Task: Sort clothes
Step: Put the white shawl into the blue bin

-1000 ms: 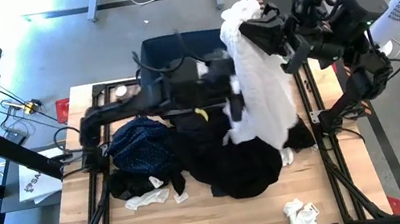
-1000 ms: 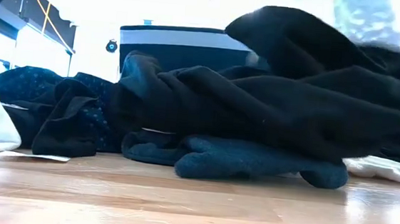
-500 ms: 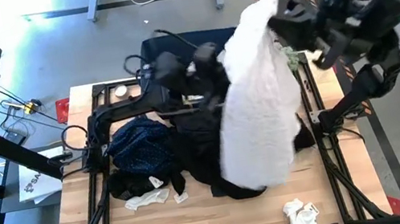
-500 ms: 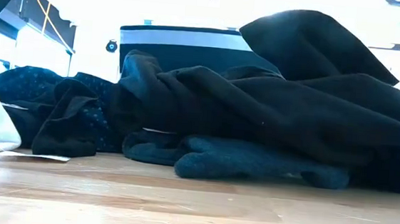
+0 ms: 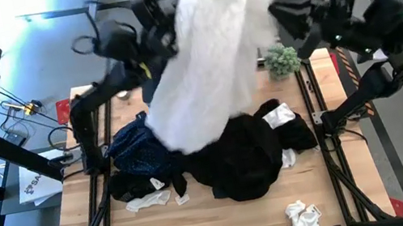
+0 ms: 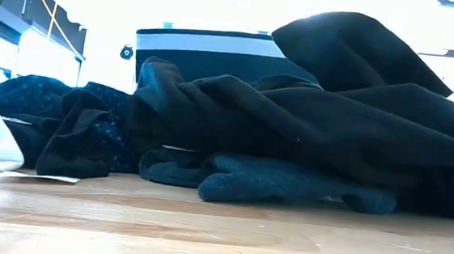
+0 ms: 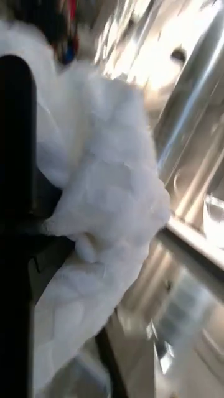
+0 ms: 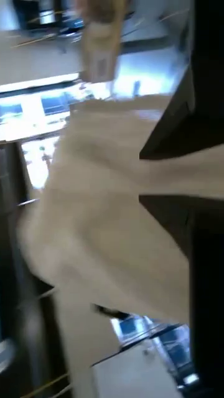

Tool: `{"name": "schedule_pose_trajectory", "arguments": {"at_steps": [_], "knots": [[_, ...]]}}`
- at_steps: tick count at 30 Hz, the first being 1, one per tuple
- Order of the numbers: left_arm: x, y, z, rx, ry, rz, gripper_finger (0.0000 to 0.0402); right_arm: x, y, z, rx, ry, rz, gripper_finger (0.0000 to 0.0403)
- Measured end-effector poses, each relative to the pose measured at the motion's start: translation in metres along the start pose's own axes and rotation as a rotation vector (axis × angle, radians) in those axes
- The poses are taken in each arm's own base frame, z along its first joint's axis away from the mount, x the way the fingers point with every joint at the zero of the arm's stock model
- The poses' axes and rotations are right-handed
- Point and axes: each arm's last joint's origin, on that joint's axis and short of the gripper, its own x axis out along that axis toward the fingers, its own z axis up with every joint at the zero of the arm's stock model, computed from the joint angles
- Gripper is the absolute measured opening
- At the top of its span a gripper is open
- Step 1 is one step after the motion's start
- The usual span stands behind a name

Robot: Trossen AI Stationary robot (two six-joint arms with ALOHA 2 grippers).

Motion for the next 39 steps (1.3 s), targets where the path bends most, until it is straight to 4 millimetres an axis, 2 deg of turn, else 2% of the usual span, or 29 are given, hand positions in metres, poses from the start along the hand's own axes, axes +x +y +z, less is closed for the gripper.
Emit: {"name": "schedule_pose_trajectory", "arguments": {"at_steps": [4, 7, 10, 13, 17, 22, 25, 29, 31, 33, 36, 39], "knots": [[-0.012, 0.018, 0.032, 0.149, 0.050, 0.175, 0.0008, -0.004, -0.006, -0.014, -0.009, 0.142, -0.031, 0.0166], [-0.023, 0.035, 0.046, 0.218, 0.129, 0.303, 0.0008, -0.009, -0.010, -0.020, -0.011, 0.215, -0.040, 0.0201], [-0.031, 0.049, 0.050, 0.268, 0.237, 0.352, 0.0008, -0.014, -0.012, -0.022, 0.015, 0.263, -0.006, 0.0218], [-0.039, 0.061, 0.046, 0.307, 0.369, 0.406, 0.0008, -0.015, -0.012, -0.022, 0.021, 0.282, 0.028, 0.0221], [-0.055, 0.081, 0.032, 0.369, 0.602, 0.523, 0.0008, -0.015, -0.012, -0.023, 0.055, 0.294, 0.041, 0.0222], [-0.083, 0.101, 0.006, 0.423, 1.001, 0.627, 0.0011, -0.015, -0.011, -0.024, 0.127, 0.298, 0.028, 0.0222], [-0.103, 0.116, -0.018, 0.426, 1.272, 0.689, 0.0014, -0.011, -0.010, -0.026, 0.141, 0.300, 0.004, 0.0222], [-0.130, 0.154, -0.064, 0.315, 1.553, 0.847, 0.0021, 0.001, -0.006, -0.034, 0.113, 0.282, -0.097, 0.0222], [-0.144, 0.169, -0.085, 0.267, 1.682, 0.901, 0.0033, 0.008, -0.004, -0.039, 0.095, 0.280, -0.138, 0.0222], [-0.157, 0.179, -0.096, 0.255, 1.806, 0.906, 0.0054, 0.014, -0.001, -0.044, 0.083, 0.287, -0.156, 0.0222], [-0.165, 0.187, -0.098, 0.278, 1.890, 0.915, 0.0094, 0.019, 0.002, -0.049, 0.096, 0.298, -0.165, 0.0222], [-0.164, 0.186, -0.077, 0.326, 1.845, 0.966, 0.0133, 0.019, 0.001, -0.053, 0.147, 0.333, -0.181, 0.0222]]}}
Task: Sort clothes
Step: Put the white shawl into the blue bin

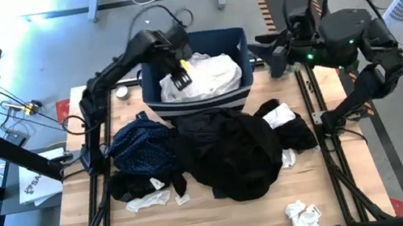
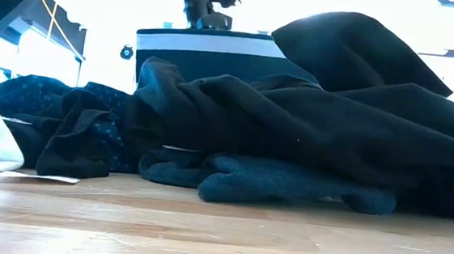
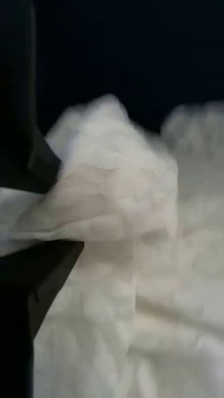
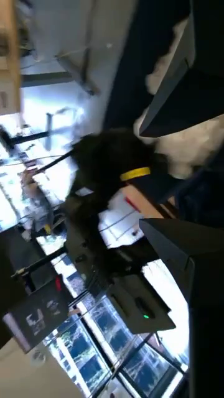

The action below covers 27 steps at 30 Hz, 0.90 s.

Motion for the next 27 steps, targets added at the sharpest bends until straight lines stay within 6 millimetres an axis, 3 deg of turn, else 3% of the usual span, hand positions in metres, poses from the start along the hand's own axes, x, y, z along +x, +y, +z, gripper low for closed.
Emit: {"name": "schedule_pose_trajectory", "arguments": {"at_steps": [6, 9, 12, 16, 22, 27], "knots": [[-0.064, 0.016, -0.018, -0.152, -0.166, 0.018, 0.0179, -0.001, -0.008, -0.022, 0.095, 0.296, 0.020, 0.0222], [-0.079, 0.014, -0.024, -0.175, -0.217, -0.026, 0.0182, 0.004, -0.005, -0.043, 0.122, 0.506, 0.030, 0.0222], [-0.080, 0.010, -0.020, -0.178, -0.257, -0.157, 0.0183, 0.013, 0.005, -0.072, 0.092, 0.688, 0.048, 0.0222], [-0.044, -0.004, -0.009, -0.146, -0.217, -0.283, 0.0183, 0.020, 0.015, -0.119, 0.061, 0.951, 0.049, 0.0222], [0.046, -0.020, 0.001, -0.146, -0.139, -0.291, 0.0184, 0.020, 0.026, -0.191, 0.107, 1.236, -0.040, 0.0222], [0.119, -0.006, -0.002, -0.331, -0.078, -0.164, 0.0184, 0.011, 0.027, -0.234, 0.148, 1.319, -0.183, 0.0222]]}}
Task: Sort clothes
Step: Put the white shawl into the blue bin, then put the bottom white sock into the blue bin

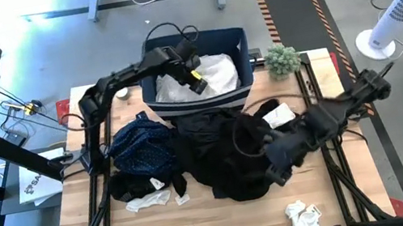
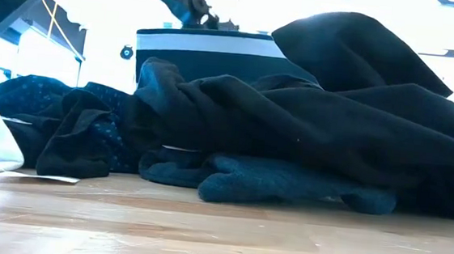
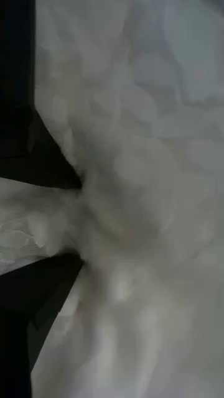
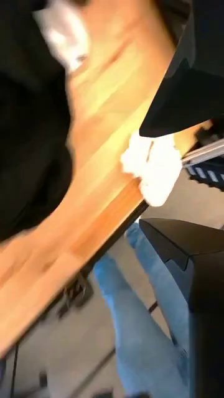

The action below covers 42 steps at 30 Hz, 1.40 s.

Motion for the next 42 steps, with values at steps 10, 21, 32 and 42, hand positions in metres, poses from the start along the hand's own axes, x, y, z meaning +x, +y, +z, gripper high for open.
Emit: {"name": "schedule_pose_trajectory", "arguments": {"at_steps": [10, 21, 32, 42], "knots": [[-0.051, 0.012, 0.014, -0.021, -0.138, -0.025, 0.0184, 0.059, -0.006, -0.018, 0.082, 0.065, -0.033, 0.0222], [-0.199, -0.041, -0.010, 0.095, -0.475, -0.135, 0.0184, 0.163, -0.042, -0.052, -0.012, 0.301, 0.059, 0.0222], [-0.251, -0.071, -0.044, 0.135, -0.552, -0.243, 0.0184, 0.199, -0.054, -0.061, -0.359, 0.205, 0.031, 0.0222], [-0.249, -0.099, -0.061, 0.173, -0.466, -0.300, 0.0184, 0.242, -0.061, -0.064, -0.387, 0.342, -0.103, 0.0142]]}}
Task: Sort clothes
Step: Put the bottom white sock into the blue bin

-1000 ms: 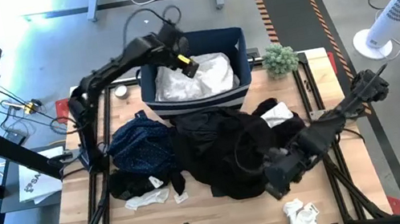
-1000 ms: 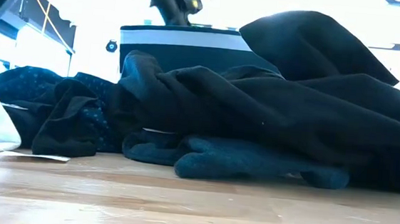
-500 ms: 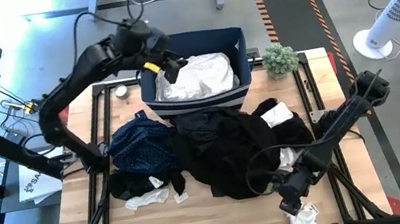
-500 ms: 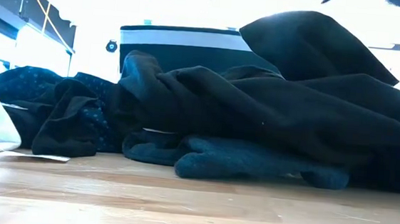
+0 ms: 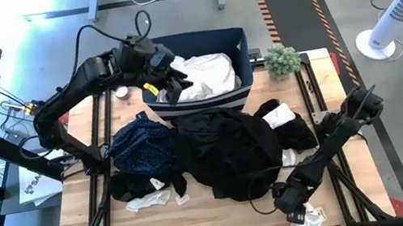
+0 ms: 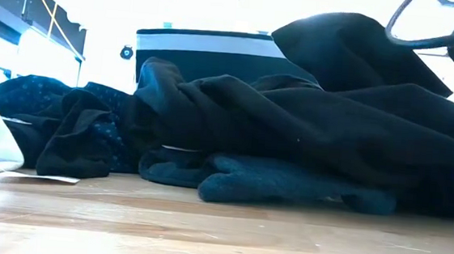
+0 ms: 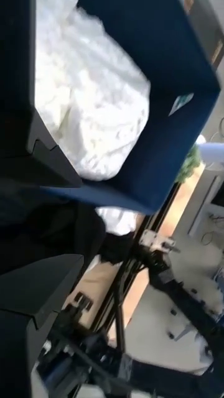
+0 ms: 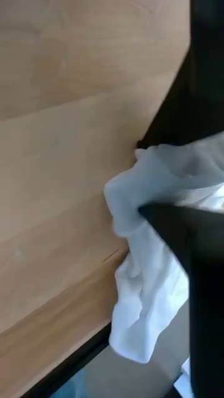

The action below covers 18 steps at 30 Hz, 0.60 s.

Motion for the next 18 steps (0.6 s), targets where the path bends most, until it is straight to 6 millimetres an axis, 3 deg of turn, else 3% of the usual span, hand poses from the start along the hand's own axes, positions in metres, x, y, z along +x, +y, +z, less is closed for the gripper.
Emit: {"name": "schedule_pose_trajectory", "arguments": {"at_steps": [3, 5, 11, 18], "knots": [[0.000, -0.007, -0.002, -0.008, 0.004, -0.018, 0.0184, -0.011, -0.002, -0.002, 0.006, -0.021, 0.007, 0.0047], [0.000, -0.010, -0.003, -0.002, 0.007, -0.026, 0.0184, -0.028, -0.003, -0.008, 0.008, -0.060, 0.018, 0.0018], [0.000, -0.015, -0.004, 0.007, 0.009, -0.039, 0.0184, -0.122, -0.007, -0.027, 0.095, -0.305, 0.179, 0.0023], [-0.001, -0.017, -0.004, 0.025, 0.006, -0.048, 0.0184, -0.247, -0.030, -0.029, 0.202, -0.797, 0.456, 0.0010]]}}
